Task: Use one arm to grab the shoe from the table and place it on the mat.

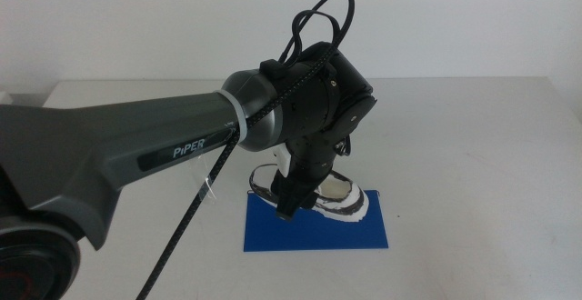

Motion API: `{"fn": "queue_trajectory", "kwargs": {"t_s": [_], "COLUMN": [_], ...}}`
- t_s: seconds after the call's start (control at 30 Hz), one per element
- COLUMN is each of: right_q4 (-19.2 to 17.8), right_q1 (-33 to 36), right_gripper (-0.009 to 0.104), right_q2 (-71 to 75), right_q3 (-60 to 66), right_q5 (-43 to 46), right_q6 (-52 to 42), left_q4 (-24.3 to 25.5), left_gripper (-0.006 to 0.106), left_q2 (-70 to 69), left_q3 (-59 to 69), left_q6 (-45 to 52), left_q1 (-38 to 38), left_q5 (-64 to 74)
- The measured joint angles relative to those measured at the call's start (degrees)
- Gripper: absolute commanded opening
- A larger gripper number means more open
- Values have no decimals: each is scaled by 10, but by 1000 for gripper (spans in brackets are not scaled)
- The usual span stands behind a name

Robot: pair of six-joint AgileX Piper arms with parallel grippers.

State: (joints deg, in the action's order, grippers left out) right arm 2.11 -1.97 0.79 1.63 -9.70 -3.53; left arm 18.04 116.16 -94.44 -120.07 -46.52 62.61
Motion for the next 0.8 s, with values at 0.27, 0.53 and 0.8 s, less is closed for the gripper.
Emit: {"fn": "queue_trajectory", "kwargs": {"t_s": [0.27, 0.53, 0.8], "right_q4": [0, 0, 0], "right_q1": [0, 0, 0], "right_gripper": [66, 66, 66], "right_q2": [0, 0, 0], "right_q3": [0, 0, 0], "right_q5": [0, 0, 0], "right_q6": [0, 0, 0], "left_q4": [-48, -51, -60], "left_gripper": [17, 17, 17], "left_q2": [8, 45, 52], "left_q3": [0, -5, -9], "left_q6": [0, 0, 0], "left_q1": [0, 0, 0], "left_q5": [13, 24, 25]}}
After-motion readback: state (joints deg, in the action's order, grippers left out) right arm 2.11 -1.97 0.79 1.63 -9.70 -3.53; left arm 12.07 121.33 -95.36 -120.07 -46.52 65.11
